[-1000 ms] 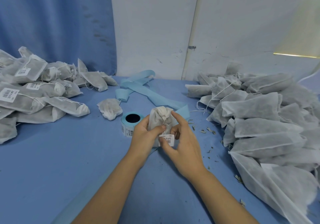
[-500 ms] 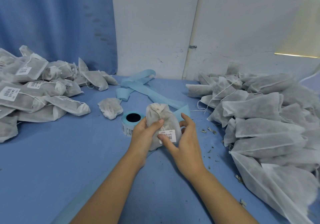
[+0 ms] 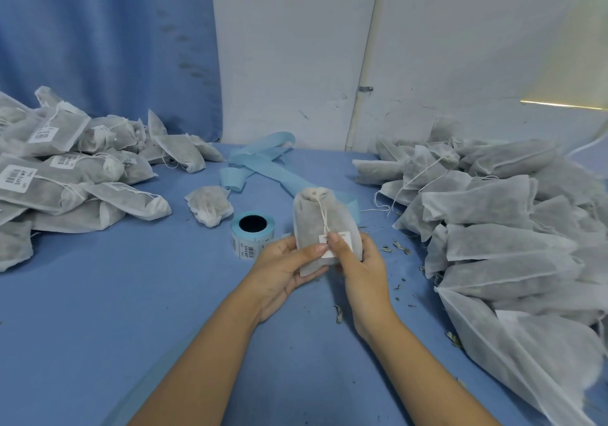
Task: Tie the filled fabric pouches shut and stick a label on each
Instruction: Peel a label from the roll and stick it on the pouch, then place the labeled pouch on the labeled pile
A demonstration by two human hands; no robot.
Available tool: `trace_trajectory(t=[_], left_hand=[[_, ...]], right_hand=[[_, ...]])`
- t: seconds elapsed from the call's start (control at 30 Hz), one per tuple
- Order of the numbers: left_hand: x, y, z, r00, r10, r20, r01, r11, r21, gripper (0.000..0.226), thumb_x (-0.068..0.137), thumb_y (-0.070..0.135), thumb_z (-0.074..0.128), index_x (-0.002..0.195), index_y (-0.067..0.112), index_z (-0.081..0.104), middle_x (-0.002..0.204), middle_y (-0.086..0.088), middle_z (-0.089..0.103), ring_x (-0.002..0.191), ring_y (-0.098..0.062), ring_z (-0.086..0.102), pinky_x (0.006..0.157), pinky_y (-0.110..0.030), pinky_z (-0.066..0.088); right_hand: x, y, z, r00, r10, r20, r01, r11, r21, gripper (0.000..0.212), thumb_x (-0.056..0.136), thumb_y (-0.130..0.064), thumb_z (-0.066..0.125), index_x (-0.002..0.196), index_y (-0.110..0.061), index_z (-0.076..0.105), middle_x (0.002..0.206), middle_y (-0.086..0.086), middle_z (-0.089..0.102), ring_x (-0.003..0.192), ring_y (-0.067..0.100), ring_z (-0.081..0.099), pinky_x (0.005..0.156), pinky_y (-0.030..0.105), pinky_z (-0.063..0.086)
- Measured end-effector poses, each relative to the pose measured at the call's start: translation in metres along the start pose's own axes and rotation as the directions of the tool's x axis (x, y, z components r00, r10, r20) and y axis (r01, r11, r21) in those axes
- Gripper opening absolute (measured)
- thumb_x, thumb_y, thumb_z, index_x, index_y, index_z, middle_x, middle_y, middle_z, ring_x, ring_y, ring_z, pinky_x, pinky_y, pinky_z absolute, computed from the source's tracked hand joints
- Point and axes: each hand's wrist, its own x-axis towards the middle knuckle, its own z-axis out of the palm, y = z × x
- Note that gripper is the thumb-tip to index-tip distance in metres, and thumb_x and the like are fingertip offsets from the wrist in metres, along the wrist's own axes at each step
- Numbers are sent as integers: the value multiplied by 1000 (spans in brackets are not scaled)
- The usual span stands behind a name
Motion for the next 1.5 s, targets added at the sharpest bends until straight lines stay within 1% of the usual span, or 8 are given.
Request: trace_trajectory(t=[0.2, 0.47, 0.6, 0.87, 1.23, 1.3, 1.4, 1.5], left_hand=[[0, 2, -5, 999, -44, 27, 46, 996, -72, 44, 70, 10, 70, 112, -1, 62, 107, -15, 71, 95, -22, 71, 71, -24, 57], [2, 0, -5, 999, -22, -23, 20, 998, -63, 42, 69, 11, 71, 109, 1, 64, 107, -14, 71, 97, -22, 70, 73, -25, 57], [2, 0, -5, 999, -7, -35, 5, 998, -65, 41, 69, 10, 71, 108, 0, 64, 107, -15, 71, 97, -24, 70, 75, -25, 58], [2, 2, -9, 998, -24, 55, 27, 998, -62, 46, 73, 10, 68, 116, -3, 59, 112, -18, 69, 102, -25, 68, 75, -24, 56], [1, 14, 5, 967, 144, -212, -69, 943, 326, 17, 85, 31, 66, 79, 15, 69, 55, -1, 59, 47, -12, 52, 49, -20, 41], [4, 22, 4, 939, 272, -209, -277, 961, 8, 10, 88, 20, 61, 94, 19, 69, 79, 0, 70, 68, -11, 65, 65, -24, 48], [5, 34, -3, 933, 331, -144, -361, 863, -354, 78, 83, 9, 58, 151, 15, 19, 149, 3, 41, 121, -14, 57, 86, -39, 56], [1, 34, -3, 955, 297, -16, -287, 909, -303, 62, 81, 3, 55, 138, 13, 34, 140, -1, 53, 117, -18, 61, 83, -39, 57]], right_hand=[[5, -4, -6, 985, 155, 75, -171, 912, 373, 36, 76, -27, 67, 102, -2, 64, 91, 11, 71, 87, 20, 68, 81, 31, 56], [8, -5, -7, 986, 165, 9, -163, 962, 218, 32, 90, -39, 58, 99, -10, 68, 91, 6, 71, 78, 12, 65, 68, 23, 52], [4, -5, -2, 996, 94, 5, -94, 994, 62, 43, 73, -46, 66, 93, -8, 67, 82, 5, 67, 70, 12, 55, 64, 22, 49], [3, -8, -5, 976, 167, 141, -207, 915, 347, 22, 79, -19, 65, 96, -5, 66, 85, 7, 71, 79, 15, 66, 72, 23, 55], [6, -7, -4, 983, 183, 26, -180, 922, 344, 24, 97, -23, 52, 93, -5, 67, 73, 4, 67, 60, 11, 58, 60, 21, 53], [6, -6, -4, 982, 186, 33, -186, 930, 316, 27, 99, -21, 49, 91, -4, 68, 71, 3, 66, 59, 10, 58, 58, 20, 52], [6, -5, -5, 981, 190, 43, -194, 938, 288, 28, 99, -12, 46, 89, -3, 70, 69, 2, 65, 58, 9, 59, 57, 18, 52], [6, -5, -5, 978, 203, 47, -208, 935, 287, 28, 98, -10, 46, 88, -2, 70, 67, 3, 66, 59, 10, 59, 58, 18, 52]])
